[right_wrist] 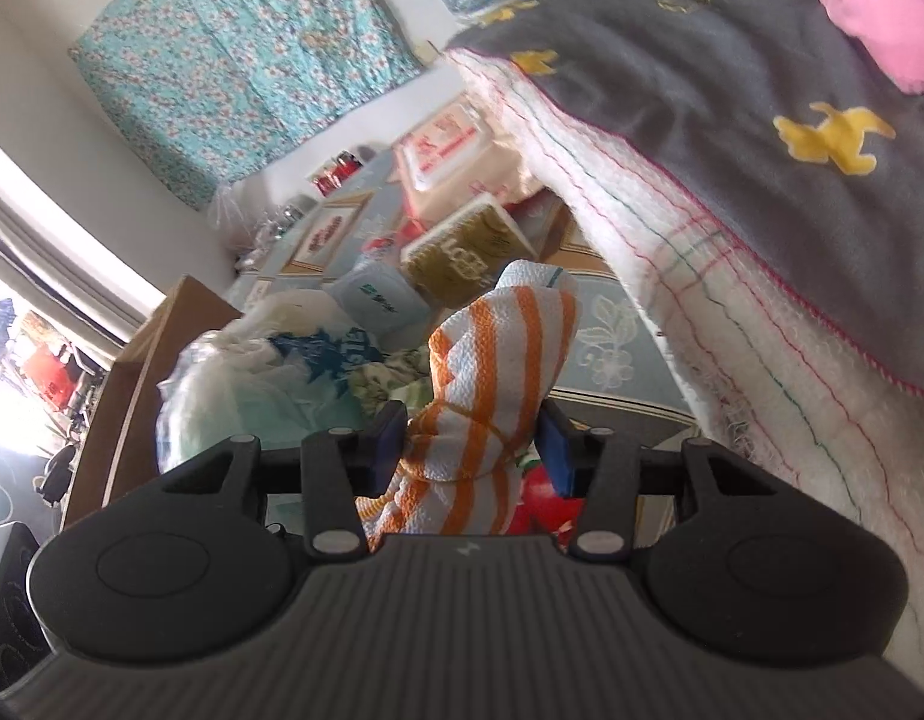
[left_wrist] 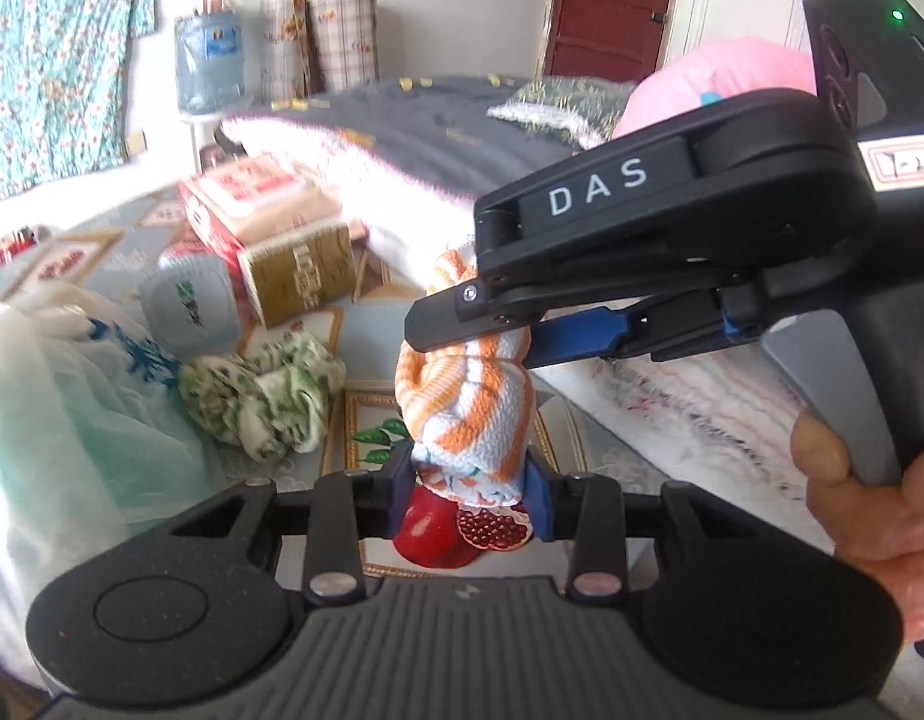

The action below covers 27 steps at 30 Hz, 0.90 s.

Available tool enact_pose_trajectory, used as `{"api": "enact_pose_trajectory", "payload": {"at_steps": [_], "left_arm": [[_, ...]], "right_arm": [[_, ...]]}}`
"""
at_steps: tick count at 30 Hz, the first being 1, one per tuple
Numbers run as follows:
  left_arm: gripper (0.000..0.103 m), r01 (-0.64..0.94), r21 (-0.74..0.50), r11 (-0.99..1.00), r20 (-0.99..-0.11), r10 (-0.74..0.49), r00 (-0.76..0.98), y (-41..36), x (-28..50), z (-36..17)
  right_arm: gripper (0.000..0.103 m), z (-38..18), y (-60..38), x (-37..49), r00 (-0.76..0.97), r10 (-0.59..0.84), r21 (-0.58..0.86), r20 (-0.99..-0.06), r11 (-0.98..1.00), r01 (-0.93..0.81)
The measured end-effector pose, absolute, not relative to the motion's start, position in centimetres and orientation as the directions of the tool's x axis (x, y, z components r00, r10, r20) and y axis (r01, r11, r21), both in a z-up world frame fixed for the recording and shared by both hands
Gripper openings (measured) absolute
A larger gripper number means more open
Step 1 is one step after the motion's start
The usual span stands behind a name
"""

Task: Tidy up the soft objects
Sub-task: 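Carry the striped towel with the right gripper down into the box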

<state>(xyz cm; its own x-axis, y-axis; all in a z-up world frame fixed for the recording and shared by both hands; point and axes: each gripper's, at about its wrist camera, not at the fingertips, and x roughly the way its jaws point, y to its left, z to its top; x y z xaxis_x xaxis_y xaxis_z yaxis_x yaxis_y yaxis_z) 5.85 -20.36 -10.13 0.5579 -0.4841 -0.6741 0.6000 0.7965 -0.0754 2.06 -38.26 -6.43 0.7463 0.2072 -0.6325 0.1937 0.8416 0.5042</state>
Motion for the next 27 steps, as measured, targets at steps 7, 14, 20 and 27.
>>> {"api": "enact_pose_trajectory", "payload": {"at_steps": [7,14,20,27], "left_arm": [[0.039,0.541,-0.044,0.84,-0.6,-0.455,0.658,-16.0,2.6,-6.6],[0.039,0.366,-0.001,0.931,-0.532,-0.311,0.788,-9.0,1.0,-2.9],[0.039,0.169,0.001,0.986,-0.504,-0.145,0.852,-0.8,0.4,0.0],[0.039,-0.068,-0.072,0.995,-0.569,0.015,0.822,8.3,1.4,0.8]], "right_arm": [[0.046,-2.4,-34.2,0.6,0.781,0.293,0.521,-0.552,0.852,0.048],[0.046,1.8,-26.1,3.3,0.738,0.469,0.511,-0.485,0.837,-0.196],[0.046,5.0,-16.1,7.7,0.61,0.639,0.513,-0.468,0.759,-0.402],[0.045,4.4,-2.9,13.8,0.361,0.761,0.586,-0.539,0.647,-0.488]]}}
